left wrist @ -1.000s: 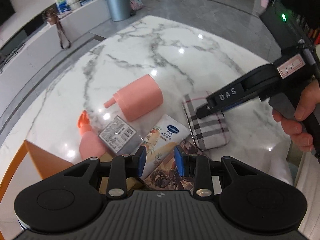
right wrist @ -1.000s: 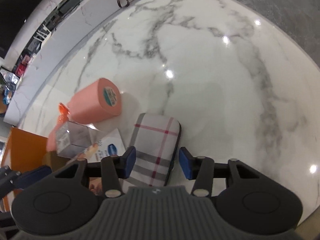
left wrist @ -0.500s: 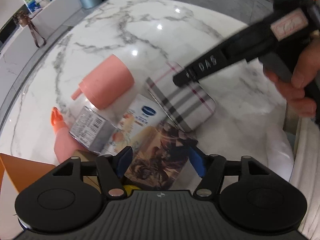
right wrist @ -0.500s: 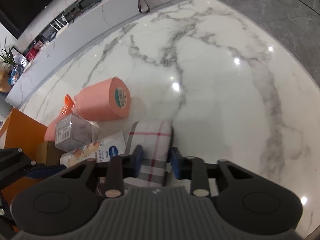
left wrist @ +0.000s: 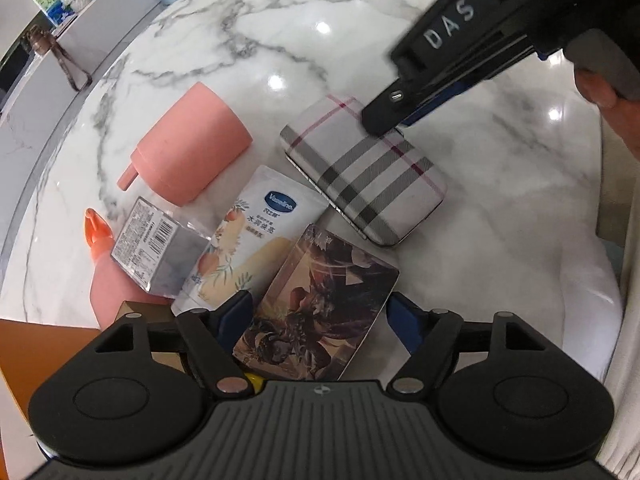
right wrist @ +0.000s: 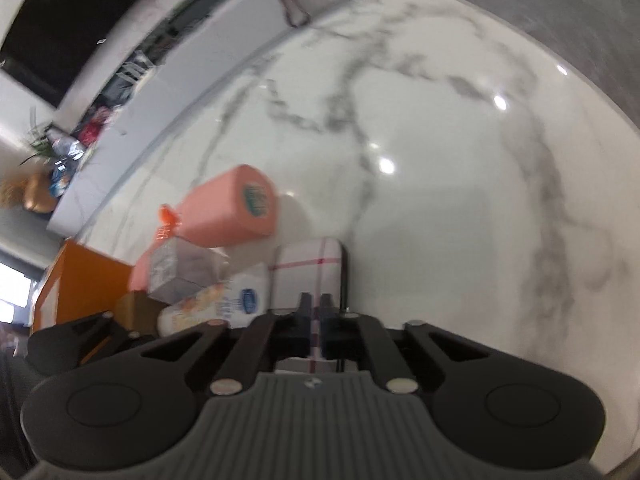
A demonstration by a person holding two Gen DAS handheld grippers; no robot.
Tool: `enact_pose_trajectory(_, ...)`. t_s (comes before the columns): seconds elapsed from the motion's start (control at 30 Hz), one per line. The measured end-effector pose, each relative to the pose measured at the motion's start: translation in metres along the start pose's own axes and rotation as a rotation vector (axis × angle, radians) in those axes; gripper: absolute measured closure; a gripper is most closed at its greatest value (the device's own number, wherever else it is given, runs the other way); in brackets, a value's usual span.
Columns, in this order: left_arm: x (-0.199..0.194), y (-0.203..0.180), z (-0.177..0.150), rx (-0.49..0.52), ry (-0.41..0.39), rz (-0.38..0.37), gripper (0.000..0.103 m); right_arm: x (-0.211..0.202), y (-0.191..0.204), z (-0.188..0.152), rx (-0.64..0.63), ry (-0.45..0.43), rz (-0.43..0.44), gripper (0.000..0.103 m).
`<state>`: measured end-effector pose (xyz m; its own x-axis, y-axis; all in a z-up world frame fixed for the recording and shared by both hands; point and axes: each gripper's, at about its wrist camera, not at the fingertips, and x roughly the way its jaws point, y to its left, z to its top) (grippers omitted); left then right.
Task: Organize rigid objects
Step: 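Grasp the plaid case with the right gripper while the left gripper approaches the anime card box, then grasp the anime card box with the left gripper and lift it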
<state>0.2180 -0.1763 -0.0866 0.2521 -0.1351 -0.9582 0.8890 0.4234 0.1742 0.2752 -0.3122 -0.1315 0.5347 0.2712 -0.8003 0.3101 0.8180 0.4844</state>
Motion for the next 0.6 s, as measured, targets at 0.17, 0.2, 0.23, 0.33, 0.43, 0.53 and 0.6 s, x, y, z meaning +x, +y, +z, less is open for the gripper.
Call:
enact_pose_trajectory(0.17, 0.001, 0.004, 0.009, -0.083, 0.042, 0.01, 0.019, 0.011, 0.002, -0.002, -0.022, 0.027, -0.03, 0.054)
enact_pose_trajectory(0.2, 0.001, 0.006, 0.01, -0.107, 0.048, 0.01, 0.019, 0.012, 0.003, -0.001, -0.03, 0.025, -0.023, 0.054)
enact_pose_trajectory(0.23, 0.001, 0.009, 0.012, -0.139, 0.053, 0.01, 0.019, 0.013, 0.004, -0.001, -0.041, 0.025, -0.018, 0.054)
enact_pose_trajectory(0.33, 0.001, 0.021, 0.015, -0.267, 0.07, 0.0, 0.019, 0.017, 0.01, -0.004, -0.094, 0.031, -0.001, 0.053)
enact_pose_trajectory(0.43, 0.001, 0.033, 0.016, -0.393, 0.094, -0.024, 0.019, 0.019, 0.015, -0.006, -0.139, 0.011, -0.002, 0.053)
enact_pose_trajectory(0.53, 0.0, 0.044, 0.014, -0.495, 0.101, -0.043, 0.019, 0.022, 0.017, -0.004, -0.163, -0.003, -0.006, 0.053)
enact_pose_trajectory(0.6, 0.0, 0.05, 0.012, -0.557, 0.1, -0.048, 0.019, 0.022, 0.021, -0.006, -0.205, -0.012, -0.025, 0.059)
